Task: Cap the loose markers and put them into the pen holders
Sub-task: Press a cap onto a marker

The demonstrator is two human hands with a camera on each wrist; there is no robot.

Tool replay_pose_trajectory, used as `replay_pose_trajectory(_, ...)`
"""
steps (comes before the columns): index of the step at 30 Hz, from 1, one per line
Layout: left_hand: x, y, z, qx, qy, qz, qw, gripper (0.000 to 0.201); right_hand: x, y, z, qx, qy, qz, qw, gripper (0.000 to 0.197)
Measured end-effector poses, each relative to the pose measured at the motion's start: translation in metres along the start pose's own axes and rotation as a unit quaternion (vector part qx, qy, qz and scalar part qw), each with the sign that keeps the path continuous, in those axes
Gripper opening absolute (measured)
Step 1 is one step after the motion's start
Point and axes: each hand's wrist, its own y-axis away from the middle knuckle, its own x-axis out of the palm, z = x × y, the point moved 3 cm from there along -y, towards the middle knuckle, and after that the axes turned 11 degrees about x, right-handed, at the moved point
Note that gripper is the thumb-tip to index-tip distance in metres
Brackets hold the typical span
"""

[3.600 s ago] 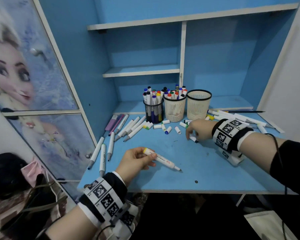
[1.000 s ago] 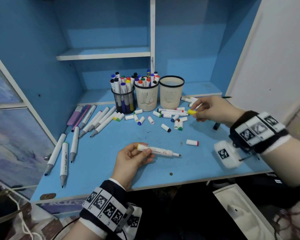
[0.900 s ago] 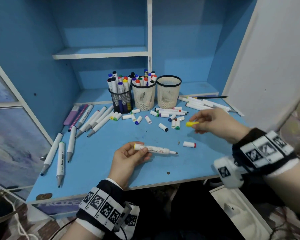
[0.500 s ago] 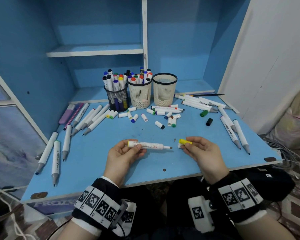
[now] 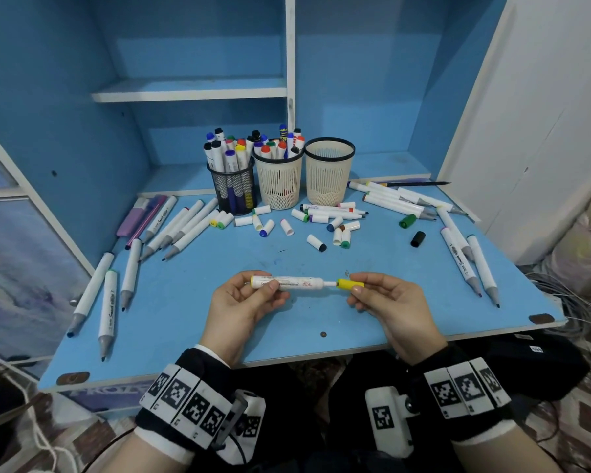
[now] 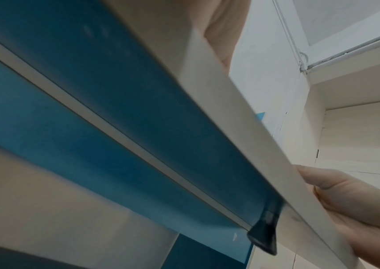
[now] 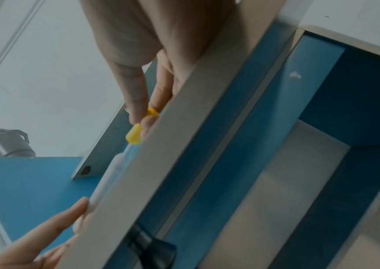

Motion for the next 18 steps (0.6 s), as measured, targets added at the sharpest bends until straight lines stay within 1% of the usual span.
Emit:
replay_pose_trajectory(5,0.001,0.003,0.002,0.0,-0.022,0.03,0.999,0.011,0.003,-0.001,-0.002,0.001,0.061,0.03,0.998,0.021)
replay_pose_trajectory(10,0.003,0.005,0.006,0.003,-0.083,0.077,0.994,0.017,0.001,-0.002,-0.003,-0.005,0.069,0.014,0.997,0.025)
replay_pose_trajectory(14,0.005,0.006,0.01,0.0,-0.11,0.088,0.99,0.017,0.003,-0.002,-0.005,-0.006,0.083,-0.018,0.996,0.026)
replay_pose_trajectory(15,0.006,0.007,0.01,0.001,-0.132,0.099,0.986,0.017,0.004,-0.002,-0.005,-0.012,0.085,-0.028,0.996,0.028)
replay_pose_trajectory(18,0.006,0.007,0.011,0.019,-0.235,0.15,0.96,0.021,0.008,-0.002,-0.004,-0.021,0.094,-0.04,0.995,0.033)
